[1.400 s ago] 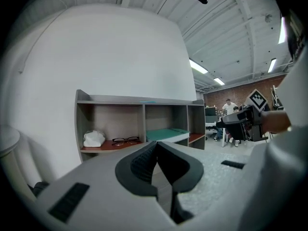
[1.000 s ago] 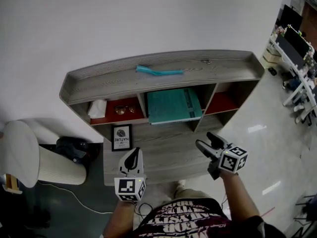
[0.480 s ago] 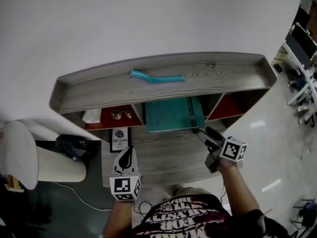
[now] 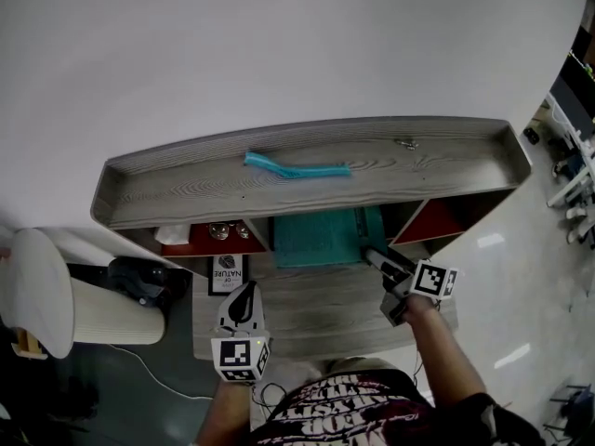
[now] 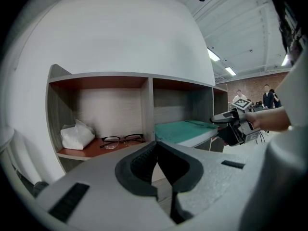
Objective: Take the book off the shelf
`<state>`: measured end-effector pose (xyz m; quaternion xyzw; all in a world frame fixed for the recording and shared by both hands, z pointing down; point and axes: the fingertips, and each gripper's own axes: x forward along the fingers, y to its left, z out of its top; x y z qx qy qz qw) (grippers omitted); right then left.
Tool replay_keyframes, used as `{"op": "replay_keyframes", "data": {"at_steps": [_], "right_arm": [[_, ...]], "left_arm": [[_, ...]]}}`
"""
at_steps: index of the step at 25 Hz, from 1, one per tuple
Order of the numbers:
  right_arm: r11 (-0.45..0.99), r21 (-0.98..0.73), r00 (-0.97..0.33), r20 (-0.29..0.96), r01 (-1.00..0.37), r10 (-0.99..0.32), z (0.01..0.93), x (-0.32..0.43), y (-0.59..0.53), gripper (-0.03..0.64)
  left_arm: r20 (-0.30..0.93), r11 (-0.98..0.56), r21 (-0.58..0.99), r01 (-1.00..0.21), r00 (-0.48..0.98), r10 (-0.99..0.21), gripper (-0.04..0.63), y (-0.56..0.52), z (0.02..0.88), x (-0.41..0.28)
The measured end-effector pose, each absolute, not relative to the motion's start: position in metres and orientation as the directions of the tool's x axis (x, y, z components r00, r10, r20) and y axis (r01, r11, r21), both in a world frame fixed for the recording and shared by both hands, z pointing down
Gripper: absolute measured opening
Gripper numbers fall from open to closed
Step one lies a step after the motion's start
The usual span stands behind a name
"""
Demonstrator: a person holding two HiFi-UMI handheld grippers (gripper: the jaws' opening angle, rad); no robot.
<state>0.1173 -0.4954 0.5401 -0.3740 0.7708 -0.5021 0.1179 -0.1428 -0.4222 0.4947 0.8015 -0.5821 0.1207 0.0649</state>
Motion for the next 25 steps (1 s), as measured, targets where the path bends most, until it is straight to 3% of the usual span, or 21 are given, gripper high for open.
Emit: {"op": "replay_keyframes", "data": {"at_steps": [3, 7, 15, 19, 25], "right_arm": [[0.150, -0.856, -0.676, 0.271, -0.495, -0.685, 0.555, 0.117, -0.502, 0.369], [0.191, -0.871, -0.712, 0.223, -0.452, -0.666, 0.553, 0.108, -0.505, 0.276], [0.188, -0.856, -0.667, 0.219, -0.482, -0.712, 0.546, 0.121, -0.483, 0.256], [0.262, -0.877, -0.677, 0.092, -0.402, -0.730, 0.522, 0.121, -0.470, 0.240], [0.192, -0.895, -0.603, 0.101, -0.402, -0.791, 0.524, 0.141, -0.438, 0.221]], "left_arm": [[0.270, -0.299, -0.059, -0.952, 0.273, -0.923, 0.005, -0.421, 0.494, -0.149], [0.284, -0.276, -0.064, -0.959, 0.248, -0.926, 0.006, -0.413, 0.498, -0.158], [0.287, -0.274, -0.069, -0.959, 0.244, -0.926, 0.005, -0.390, 0.503, -0.165], [0.269, -0.291, -0.082, -0.953, 0.260, -0.927, 0.005, -0.376, 0.496, -0.161], [0.260, -0.310, -0.093, -0.946, 0.278, -0.925, 0.005, -0.343, 0.491, -0.162]]}}
